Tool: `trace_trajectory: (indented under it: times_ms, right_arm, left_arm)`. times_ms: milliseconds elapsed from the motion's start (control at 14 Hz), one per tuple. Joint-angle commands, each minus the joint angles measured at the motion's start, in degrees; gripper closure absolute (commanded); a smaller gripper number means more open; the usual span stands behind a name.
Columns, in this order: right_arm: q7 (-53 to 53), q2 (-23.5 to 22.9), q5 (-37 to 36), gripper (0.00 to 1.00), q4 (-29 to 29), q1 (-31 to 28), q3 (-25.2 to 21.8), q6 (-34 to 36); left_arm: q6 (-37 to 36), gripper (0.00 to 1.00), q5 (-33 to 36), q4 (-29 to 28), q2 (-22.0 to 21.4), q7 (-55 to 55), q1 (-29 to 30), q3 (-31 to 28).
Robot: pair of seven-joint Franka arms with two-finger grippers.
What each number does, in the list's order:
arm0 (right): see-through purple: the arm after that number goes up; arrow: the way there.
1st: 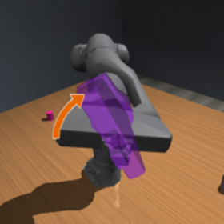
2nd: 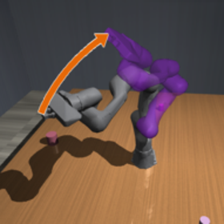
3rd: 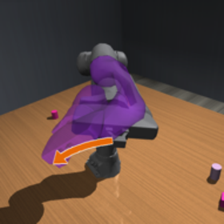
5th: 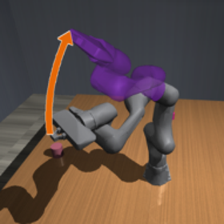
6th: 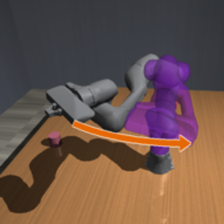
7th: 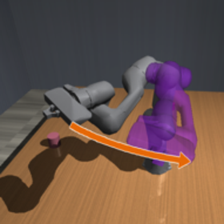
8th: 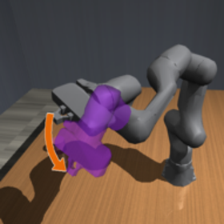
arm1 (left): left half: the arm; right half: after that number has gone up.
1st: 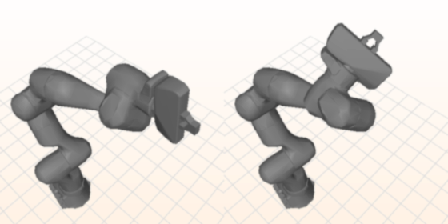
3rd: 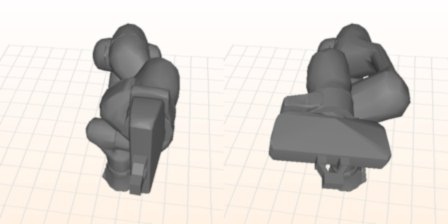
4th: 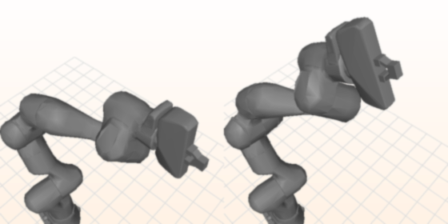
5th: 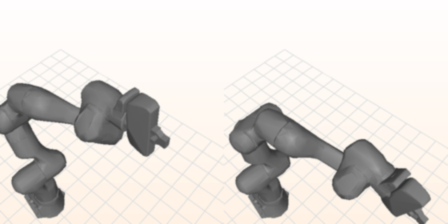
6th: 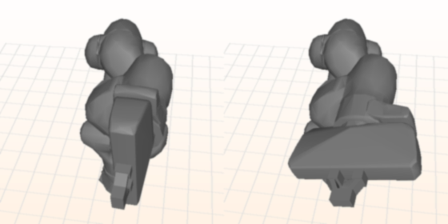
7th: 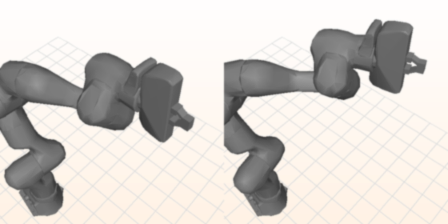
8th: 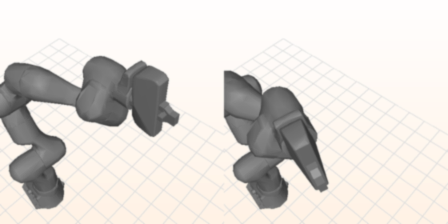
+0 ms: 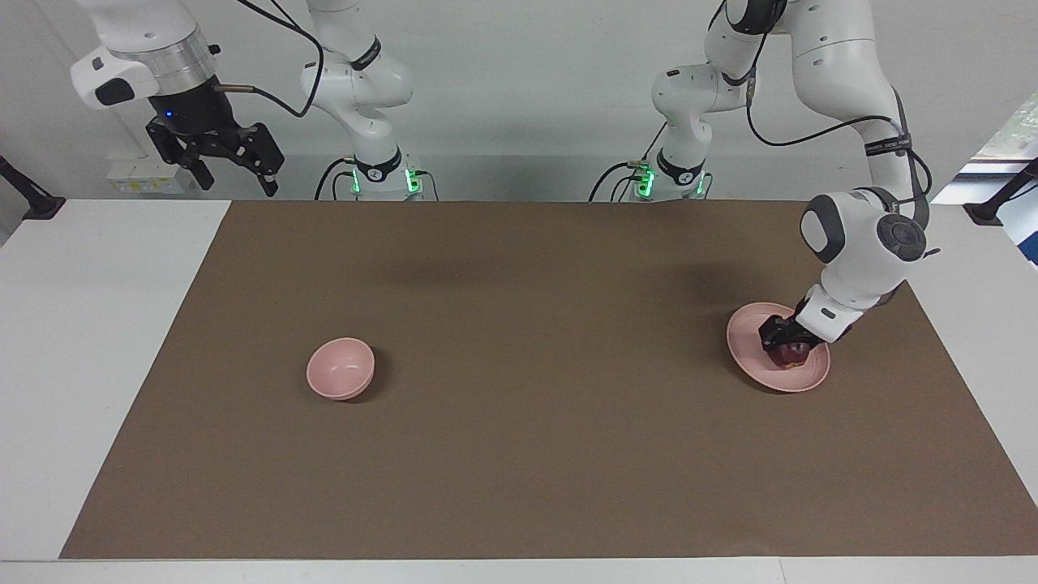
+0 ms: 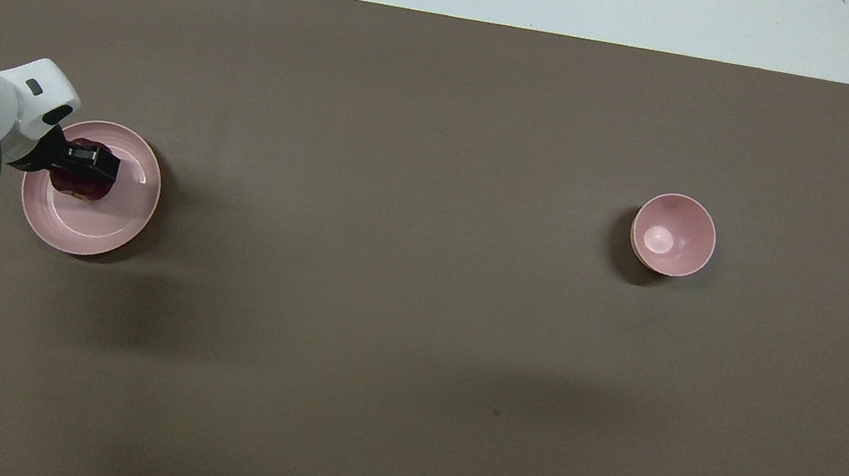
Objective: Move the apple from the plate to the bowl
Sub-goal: 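Reach the left gripper down onto the red apple on the plate and grasp, then lift the apple with the left gripper while the right gripper approaches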
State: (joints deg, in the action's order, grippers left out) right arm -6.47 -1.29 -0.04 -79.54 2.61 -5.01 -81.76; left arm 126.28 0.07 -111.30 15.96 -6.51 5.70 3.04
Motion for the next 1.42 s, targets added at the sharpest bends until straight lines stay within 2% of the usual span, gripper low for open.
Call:
trace_trajectory:
  times_ms: [0, 499, 712, 855, 1068, 1353]
  right_arm:
    - [1.11, 1.38, -0.04, 0.00, -1.59, -0.42, 0.44, 0.11]
    - [0.93, 1.38, -0.04, 0.00, -1.59, -0.33, 0.53, 0.02]
    - [0.93, 1.38, -0.04, 0.00, -1.59, -0.33, 0.53, 0.02]
    - [1.02, 1.38, 0.04, 0.00, -1.59, -0.33, 0.53, -0.06]
    - [1.19, 1.38, 0.13, 0.00, -1.59, -0.33, 0.53, 0.02]
    - [1.28, 1.38, 2.24, 0.00, -1.50, -0.59, 0.44, -0.07]
  left_arm:
    - [-4.80, 0.92, 0.64, 3.89, -0.67, 0.97, -0.43, -0.14]
    - [-11.12, 0.94, -1.72, 6.53, -4.09, 2.64, -4.03, 0.47]
    - [-14.30, 0.94, -13.04, 8.12, -5.76, 2.64, -4.12, 0.56]
    - [-15.09, 0.94, -16.31, 8.21, -6.82, 2.64, -4.12, 2.40]
    - [-15.36, 0.94, -27.72, 8.12, -7.26, 3.26, -4.12, 4.51]
    - [-14.66, 0.94, -36.27, 8.12, -7.26, 3.26, -4.12, 8.55]
